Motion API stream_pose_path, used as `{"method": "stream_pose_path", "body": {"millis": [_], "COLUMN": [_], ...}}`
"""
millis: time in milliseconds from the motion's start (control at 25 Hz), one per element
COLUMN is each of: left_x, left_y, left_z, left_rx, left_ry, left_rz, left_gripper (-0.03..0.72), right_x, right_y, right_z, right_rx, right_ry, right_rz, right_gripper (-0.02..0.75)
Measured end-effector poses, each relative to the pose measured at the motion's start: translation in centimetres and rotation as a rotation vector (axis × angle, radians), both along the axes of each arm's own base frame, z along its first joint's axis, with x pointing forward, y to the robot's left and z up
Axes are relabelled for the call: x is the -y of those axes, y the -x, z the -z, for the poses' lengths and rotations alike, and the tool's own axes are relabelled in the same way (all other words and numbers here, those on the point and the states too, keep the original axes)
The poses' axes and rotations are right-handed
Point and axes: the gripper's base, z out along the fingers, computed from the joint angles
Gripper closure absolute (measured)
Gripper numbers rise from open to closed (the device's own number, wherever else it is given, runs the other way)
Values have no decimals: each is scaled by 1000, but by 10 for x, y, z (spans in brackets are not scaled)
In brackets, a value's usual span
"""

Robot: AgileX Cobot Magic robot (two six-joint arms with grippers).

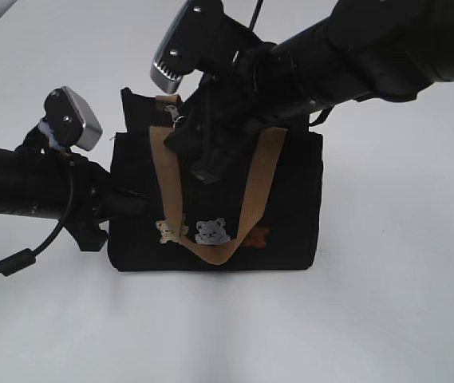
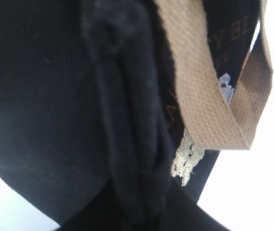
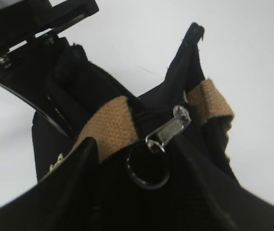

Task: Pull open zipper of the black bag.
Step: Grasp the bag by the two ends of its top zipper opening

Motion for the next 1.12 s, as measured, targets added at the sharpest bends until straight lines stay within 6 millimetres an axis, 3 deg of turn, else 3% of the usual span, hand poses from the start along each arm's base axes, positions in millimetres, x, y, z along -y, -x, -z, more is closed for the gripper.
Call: {"method": "stream_pose_path", "body": {"millis": [40,160,240,440,720,880,920,1000,1120], "left_x": [0,0,0,0,0,0,0,-2,-6], "left_y": [0,0,0,0,0,0,0,-1,0], "left_z": [0,0,0,0,0,0,0,1,-3], "left_rx": [0,0,0,0,0,-3,-15,-59,-192], "left_ry": [-1,-2,-3,0,5,3,9,15,68], "left_rz": [-1,-1,-2,0,4,-1,-16,-77,-245], "left_gripper": [662,662,662,663,664,664,662,614,400], "right_x": [-3,-4,-4,16,108,139,138,133,129], "right_y": [0,-1,-1,-4,-19,-20,-18,-11,1], "right_z": [0,0,0,-10,-29,-32,-32,-32,-40], "right_rx": [17,29,11,-106,-408,-562,-593,-647,-722], "right_ry": [3,-3,-16,-80,-187,-262,-265,-256,-256], "right_rz": [4,28,46,104,334,492,489,453,418], "right_gripper": [409,638,724,738,738,736,717,603,304]}}
